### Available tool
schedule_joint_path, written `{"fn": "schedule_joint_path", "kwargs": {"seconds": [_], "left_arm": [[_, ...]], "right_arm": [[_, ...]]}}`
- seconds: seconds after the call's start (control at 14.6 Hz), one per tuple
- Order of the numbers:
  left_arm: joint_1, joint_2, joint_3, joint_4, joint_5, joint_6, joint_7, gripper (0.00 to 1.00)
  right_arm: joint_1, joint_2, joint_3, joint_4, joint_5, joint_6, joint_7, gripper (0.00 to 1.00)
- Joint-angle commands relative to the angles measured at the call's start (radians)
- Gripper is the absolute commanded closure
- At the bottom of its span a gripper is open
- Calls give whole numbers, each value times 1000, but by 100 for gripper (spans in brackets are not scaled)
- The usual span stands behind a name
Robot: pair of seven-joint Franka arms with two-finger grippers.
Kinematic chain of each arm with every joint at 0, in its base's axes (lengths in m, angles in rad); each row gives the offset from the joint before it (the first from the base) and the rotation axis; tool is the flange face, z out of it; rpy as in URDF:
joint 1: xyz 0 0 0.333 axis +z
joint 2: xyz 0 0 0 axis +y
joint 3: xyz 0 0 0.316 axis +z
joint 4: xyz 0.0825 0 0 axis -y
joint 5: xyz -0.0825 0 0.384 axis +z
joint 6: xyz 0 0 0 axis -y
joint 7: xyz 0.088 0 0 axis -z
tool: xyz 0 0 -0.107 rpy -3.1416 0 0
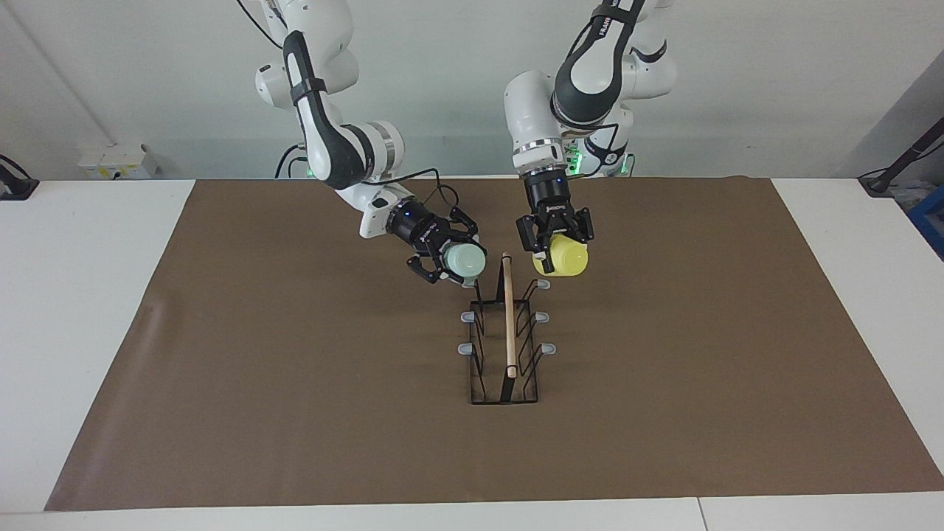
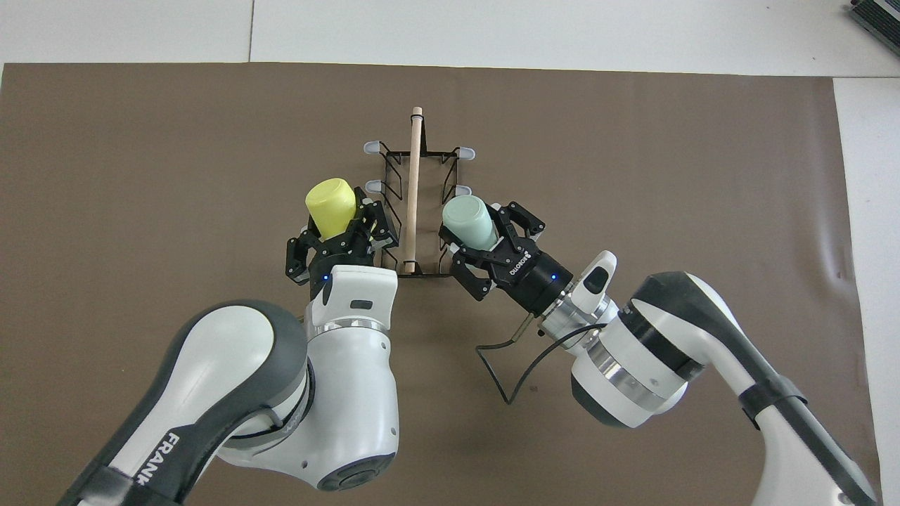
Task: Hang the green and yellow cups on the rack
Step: 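Carry both cups to the rack pegs with the left and right grippers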
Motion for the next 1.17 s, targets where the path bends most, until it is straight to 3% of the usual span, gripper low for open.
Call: {"fn": "schedule_joint_path", "kwargs": {"seconds": [0.0, 0.55, 0.82, 0.89, 0.96, 1.03, 1.1], "left_arm": [[-4, 27, -6, -4, 83, -57, -83, 100], [-13, 146, -74, 7, 237, -197, -276, 100], [-16, 153, -92, 2, 235, -202, -296, 100], [-16, 153, -92, -1, 235, -202, -298, 72], [-16, 152, -92, 1, 235, -203, -298, 33], [-18, 152, -92, 1, 235, -206, -296, 3], [-18, 152, -92, 2, 234, -211, -296, 0]], "right_arm": [[8, 26, 1, 42, 117, 22, -79, 100], [8, 28, 1, 44, 111, 22, -145, 100], [9, 28, 1, 44, 109, 48, -148, 100], [11, 29, 2, 44, 108, 57, -148, 100], [18, 48, 2, 53, 106, 48, -148, 100], [28, 72, 1, 67, 108, 42, -149, 100], [29, 81, 2, 82, 108, 45, -151, 100]]}}
